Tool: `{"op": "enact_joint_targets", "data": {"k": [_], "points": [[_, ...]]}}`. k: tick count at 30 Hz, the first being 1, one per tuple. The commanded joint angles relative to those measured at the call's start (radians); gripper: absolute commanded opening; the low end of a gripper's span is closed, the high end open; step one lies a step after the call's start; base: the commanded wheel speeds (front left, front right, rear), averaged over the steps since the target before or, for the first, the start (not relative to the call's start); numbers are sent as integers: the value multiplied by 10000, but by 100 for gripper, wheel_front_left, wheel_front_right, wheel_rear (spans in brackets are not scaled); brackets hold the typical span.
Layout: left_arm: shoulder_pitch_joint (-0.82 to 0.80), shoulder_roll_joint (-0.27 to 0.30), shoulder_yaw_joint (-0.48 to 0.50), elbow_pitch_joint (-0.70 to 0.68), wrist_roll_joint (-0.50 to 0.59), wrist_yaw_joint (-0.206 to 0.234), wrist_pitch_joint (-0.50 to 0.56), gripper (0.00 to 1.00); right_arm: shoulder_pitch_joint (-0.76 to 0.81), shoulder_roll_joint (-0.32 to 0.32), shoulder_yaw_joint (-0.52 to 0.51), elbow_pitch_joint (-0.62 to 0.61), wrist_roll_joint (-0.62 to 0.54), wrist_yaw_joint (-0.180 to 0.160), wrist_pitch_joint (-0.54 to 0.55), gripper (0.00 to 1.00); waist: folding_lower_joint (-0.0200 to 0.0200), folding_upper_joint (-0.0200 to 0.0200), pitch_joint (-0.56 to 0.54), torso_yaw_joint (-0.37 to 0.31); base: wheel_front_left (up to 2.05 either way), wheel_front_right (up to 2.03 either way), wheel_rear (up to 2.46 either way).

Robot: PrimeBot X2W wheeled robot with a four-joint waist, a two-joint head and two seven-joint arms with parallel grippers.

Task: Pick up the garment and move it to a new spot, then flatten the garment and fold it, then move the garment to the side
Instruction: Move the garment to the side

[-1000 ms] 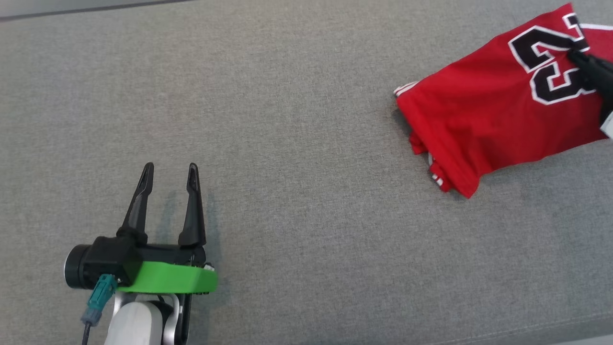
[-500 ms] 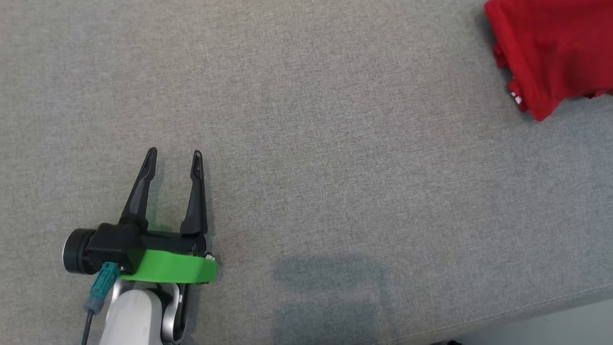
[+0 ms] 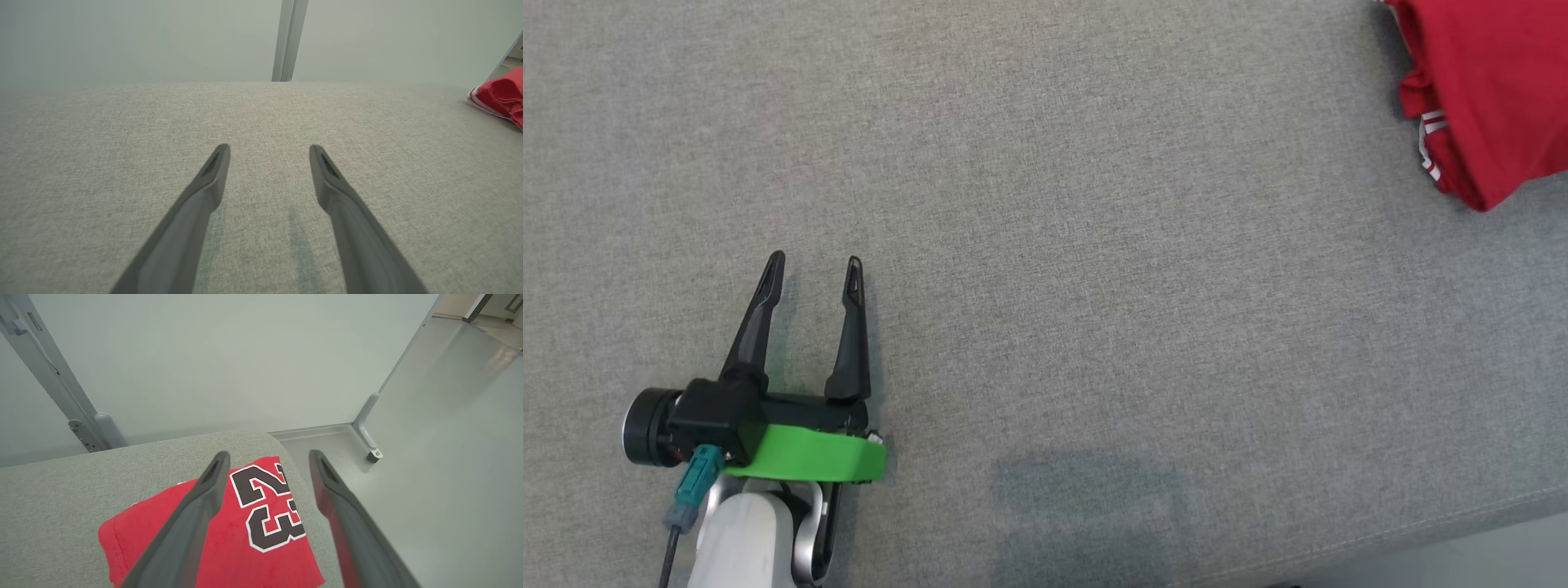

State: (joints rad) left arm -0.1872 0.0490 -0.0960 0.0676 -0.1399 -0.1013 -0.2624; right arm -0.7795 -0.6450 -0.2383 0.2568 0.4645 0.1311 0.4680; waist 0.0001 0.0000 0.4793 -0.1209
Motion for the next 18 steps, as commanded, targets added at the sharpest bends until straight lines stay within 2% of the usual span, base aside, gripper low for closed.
{"op": "enact_joint_targets", "data": {"k": [1,5,9,13,18], "points": [[161,31,60,19,-19,1,-28,100,258,-125,126,-89,-214,-9,-413,100,-1,0,-220,-4,0,0,0],[445,31,124,52,-179,130,-28,100,957,-268,531,-597,-540,-9,-1726,100,-1,0,-859,80,0,0,0],[864,30,95,102,-399,298,-28,100,2214,32,806,-1336,-867,-9,-3116,100,-1,0,-1782,297,0,0,0],[1427,28,108,158,-680,516,-28,100,3883,690,976,-2009,-1455,-9,-4537,100,-1,0,-2746,577,0,0,0],[2151,30,230,107,-805,712,-28,100,5850,2016,892,-2294,-2268,-12,-6177,100,-1,0,-3655,958,0,0,0]]}}
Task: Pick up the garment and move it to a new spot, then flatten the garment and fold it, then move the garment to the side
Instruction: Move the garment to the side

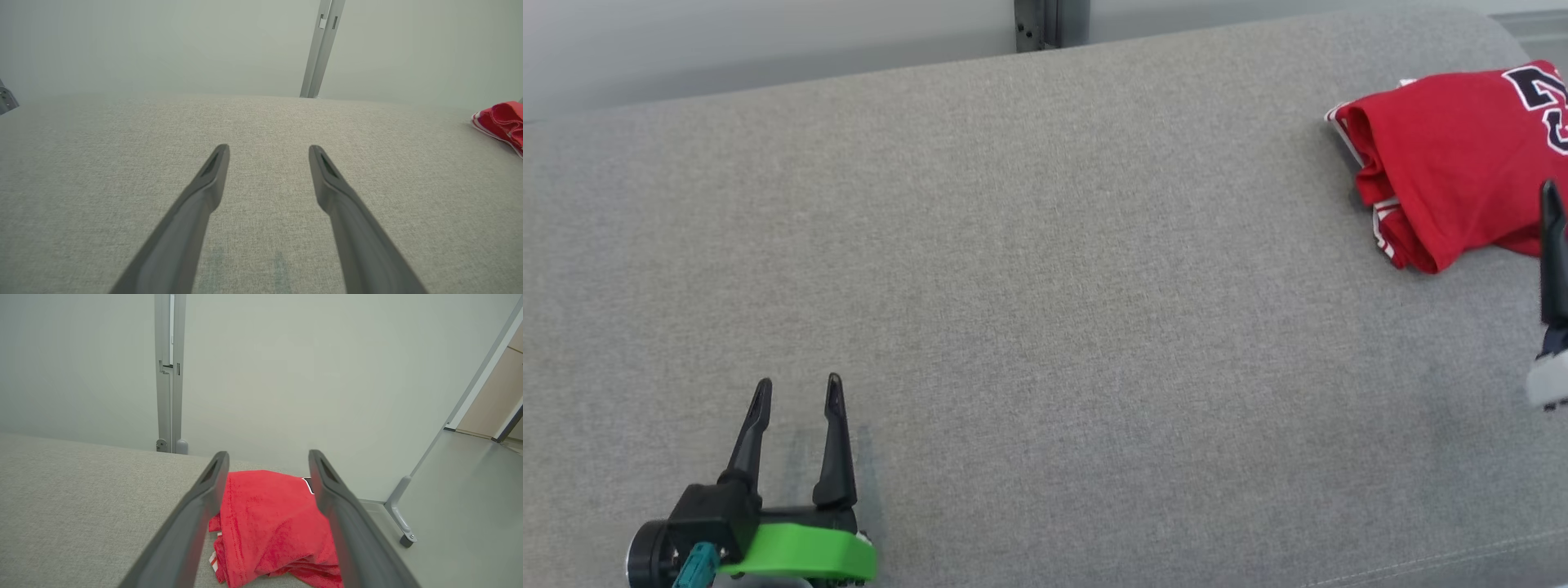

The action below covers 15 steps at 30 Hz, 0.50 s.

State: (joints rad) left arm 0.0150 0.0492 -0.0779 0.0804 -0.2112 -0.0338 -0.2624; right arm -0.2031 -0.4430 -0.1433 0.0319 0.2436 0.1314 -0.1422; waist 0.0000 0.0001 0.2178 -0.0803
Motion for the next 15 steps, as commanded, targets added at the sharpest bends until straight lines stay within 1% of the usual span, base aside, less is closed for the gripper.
{"op": "enact_joint_targets", "data": {"k": [1,5,7,9,11,15], "points": [[270,26,72,-14,-66,79,-28,100,458,276,-9,23,-219,-14,-405,100,0,-1,-1179,632,0,0,0],[674,26,178,56,44,58,-28,100,1513,1255,-9,294,-749,-14,-1091,100,0,-1,-1632,930,0,0,0],[801,28,266,172,68,57,-28,100,1880,1714,-153,390,-922,-16,-1199,100,0,-1,-1805,1052,0,0,0],[851,25,305,339,167,-37,-28,100,2215,2173,-215,269,-1089,-14,-1240,100,0,-1,-1953,1170,0,0,0],[860,28,396,511,239,-103,-26,100,2541,2549,-297,116,-1206,-14,-1223,100,0,-1,-2048,1249,0,0,0],[750,26,519,719,269,-195,-28,100,2933,3029,-186,38,-1408,-14,-1229,100,0,-1,-2127,1313,0,0,0]]}}
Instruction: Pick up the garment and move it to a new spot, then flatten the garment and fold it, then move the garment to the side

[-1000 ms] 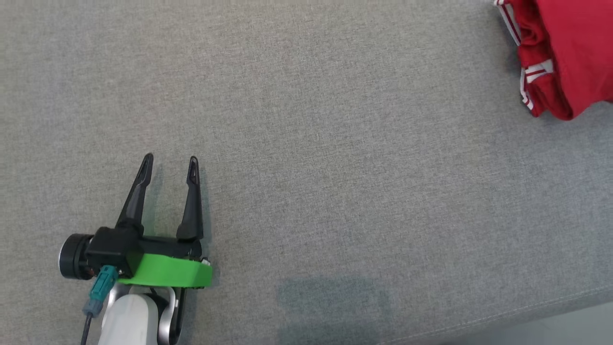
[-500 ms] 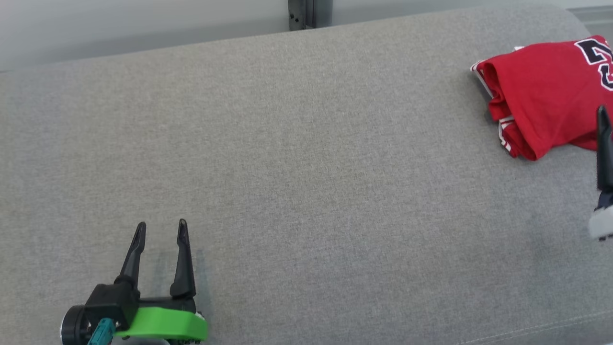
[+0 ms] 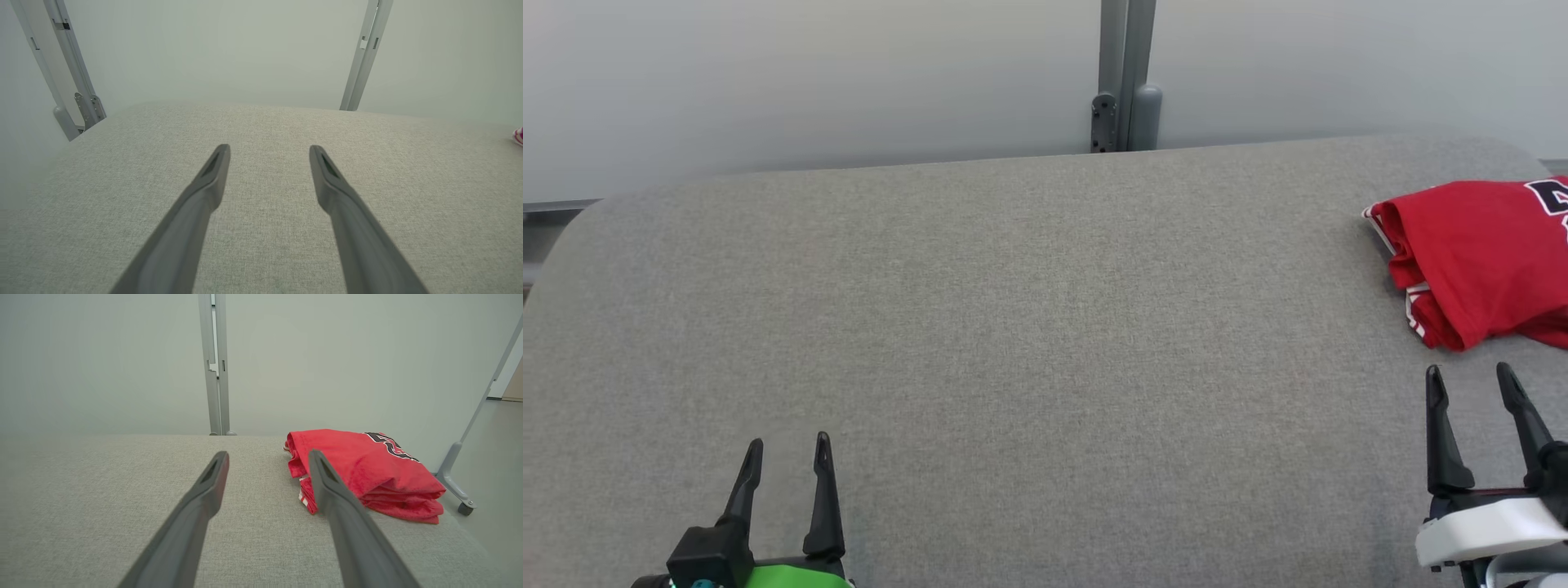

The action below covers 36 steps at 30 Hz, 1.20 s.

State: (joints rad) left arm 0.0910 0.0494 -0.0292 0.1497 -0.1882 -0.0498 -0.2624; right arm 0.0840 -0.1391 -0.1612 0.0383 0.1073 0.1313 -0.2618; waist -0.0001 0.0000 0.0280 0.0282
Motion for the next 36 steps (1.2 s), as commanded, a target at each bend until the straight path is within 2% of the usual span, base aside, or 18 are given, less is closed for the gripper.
{"op": "enact_joint_targets", "data": {"k": [1,11,26,27,31,36], "points": [[-31,25,44,82,25,-60,-28,100,142,97,10,29,-67,-12,-33,100,1,0,-245,237,0,0,0],[-265,25,59,559,-32,-191,-28,100,411,556,-19,400,-49,-12,-34,100,1,0,-284,264,0,0,0],[-382,25,-105,755,-126,-455,-28,100,425,716,11,455,-59,-12,-32,100,1,0,-203,159,0,0,0],[-227,0,-119,757,-94,-439,0,0,332,706,21,436,-40,0,-6,0,1,0,-202,159,0,0,0],[-77,-33,-142,1087,-113,-459,65,0,348,821,55,794,-6,2,13,0,1,0,-197,155,0,0,0],[-221,-31,-22,1138,-1036,-482,324,0,140,834,27,967,960,1,313,0,1,0,-199,139,0,0,0]]}}
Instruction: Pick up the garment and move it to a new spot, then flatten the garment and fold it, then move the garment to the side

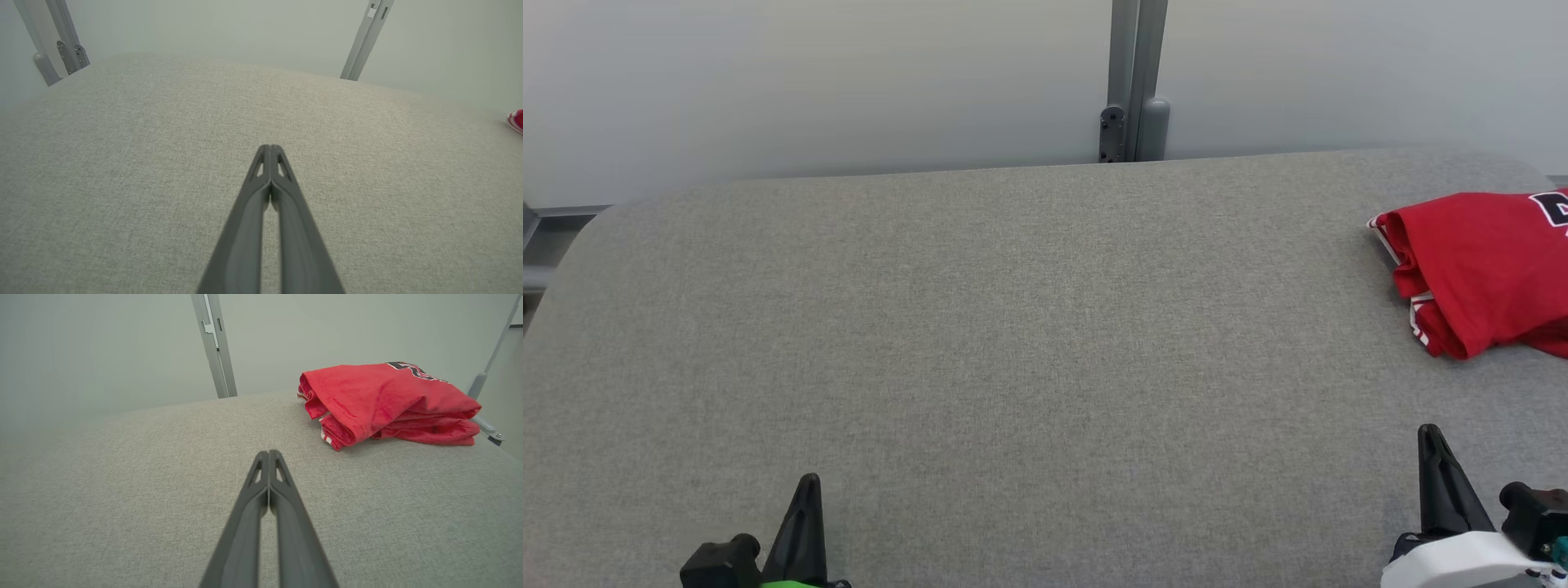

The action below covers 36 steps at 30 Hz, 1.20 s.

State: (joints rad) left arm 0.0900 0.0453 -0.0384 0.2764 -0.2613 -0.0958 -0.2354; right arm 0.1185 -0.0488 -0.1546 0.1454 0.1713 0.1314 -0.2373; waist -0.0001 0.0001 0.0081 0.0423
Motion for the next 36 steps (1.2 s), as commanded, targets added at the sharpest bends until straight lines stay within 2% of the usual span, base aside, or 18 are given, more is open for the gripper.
{"op": "enact_joint_targets", "data": {"k": [1,18,36], "points": [[-234,10,89,-133,-475,-26,97,0,-230,-69,-32,-93,500,-1,112,0,1,-1,-1,-5,0,0,0],[-641,21,402,-205,-3405,-108,846,0,-670,-63,101,96,3634,-2,844,0,1,-1,-8,-64,0,0,0],[-1004,33,686,-244,-5935,-173,1508,0,-1090,-57,183,312,6325,-4,1511,0,1,-1,-15,-126,0,0,0]]}}
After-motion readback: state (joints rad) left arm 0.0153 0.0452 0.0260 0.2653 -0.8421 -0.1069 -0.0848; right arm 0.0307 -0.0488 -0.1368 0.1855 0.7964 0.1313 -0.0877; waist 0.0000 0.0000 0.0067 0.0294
